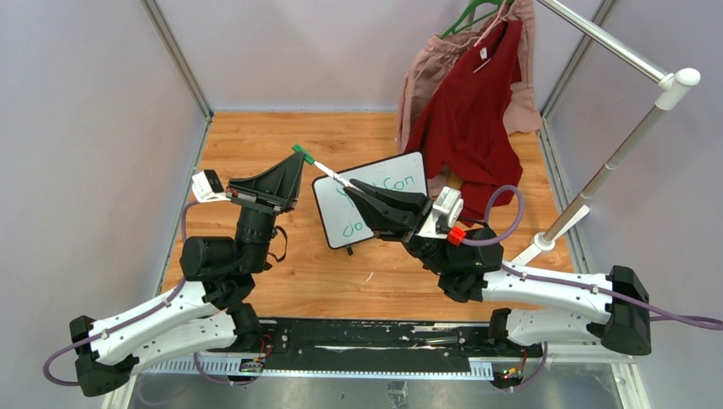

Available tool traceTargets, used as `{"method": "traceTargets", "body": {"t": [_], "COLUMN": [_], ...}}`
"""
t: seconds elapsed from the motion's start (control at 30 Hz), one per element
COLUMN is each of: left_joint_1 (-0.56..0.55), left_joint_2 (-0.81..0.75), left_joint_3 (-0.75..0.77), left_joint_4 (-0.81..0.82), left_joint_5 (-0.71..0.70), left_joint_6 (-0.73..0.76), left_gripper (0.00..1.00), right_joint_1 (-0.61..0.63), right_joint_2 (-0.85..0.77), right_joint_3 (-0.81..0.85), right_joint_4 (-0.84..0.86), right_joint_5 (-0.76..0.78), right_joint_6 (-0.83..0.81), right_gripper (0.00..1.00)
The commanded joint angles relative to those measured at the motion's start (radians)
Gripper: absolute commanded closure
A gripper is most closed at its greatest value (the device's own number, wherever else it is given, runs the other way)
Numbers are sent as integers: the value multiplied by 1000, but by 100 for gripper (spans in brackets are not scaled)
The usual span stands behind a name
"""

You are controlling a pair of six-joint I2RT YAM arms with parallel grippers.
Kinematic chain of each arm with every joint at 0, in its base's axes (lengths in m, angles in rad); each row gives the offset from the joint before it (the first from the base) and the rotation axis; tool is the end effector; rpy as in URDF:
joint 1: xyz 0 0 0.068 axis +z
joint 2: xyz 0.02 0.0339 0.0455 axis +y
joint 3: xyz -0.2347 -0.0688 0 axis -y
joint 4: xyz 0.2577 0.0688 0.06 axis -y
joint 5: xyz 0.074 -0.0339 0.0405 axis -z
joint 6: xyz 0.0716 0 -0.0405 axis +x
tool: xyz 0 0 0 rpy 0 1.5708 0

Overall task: Write a sentence on the whiteboard
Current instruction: Close the pen cap.

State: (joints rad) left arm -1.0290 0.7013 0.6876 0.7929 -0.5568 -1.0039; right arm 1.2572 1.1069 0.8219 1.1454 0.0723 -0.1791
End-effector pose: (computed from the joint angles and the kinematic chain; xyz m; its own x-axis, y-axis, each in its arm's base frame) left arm 0.1330 -0.1476 0.4161 -0.2554 -0.9644 -0.0688 0.5922 -0.0998 -0.7996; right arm 0.0894 0.2590 0.4188 0.3965 0.6468 -0.6515 -0.8776 0.4753 -0.0623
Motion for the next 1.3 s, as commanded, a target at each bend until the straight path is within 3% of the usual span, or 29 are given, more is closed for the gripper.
{"method": "traceTargets", "body": {"t": [0.0,0.77,1.27], "left_joint_1": [1,3,2], "left_joint_2": [4,40,89], "left_joint_3": [-3,5,1], "left_joint_4": [38,58,60], "left_joint_5": [4,79,120], "left_joint_6": [-6,-44,-91], "left_gripper": [100,100,100], "right_joint_1": [16,17,37], "right_joint_2": [-2,6,93], "right_joint_3": [24,31,48], "right_joint_4": [39,37,151], "right_joint_5": [2,13,116], "right_joint_6": [-9,-6,-257], "right_gripper": [100,100,100]}}
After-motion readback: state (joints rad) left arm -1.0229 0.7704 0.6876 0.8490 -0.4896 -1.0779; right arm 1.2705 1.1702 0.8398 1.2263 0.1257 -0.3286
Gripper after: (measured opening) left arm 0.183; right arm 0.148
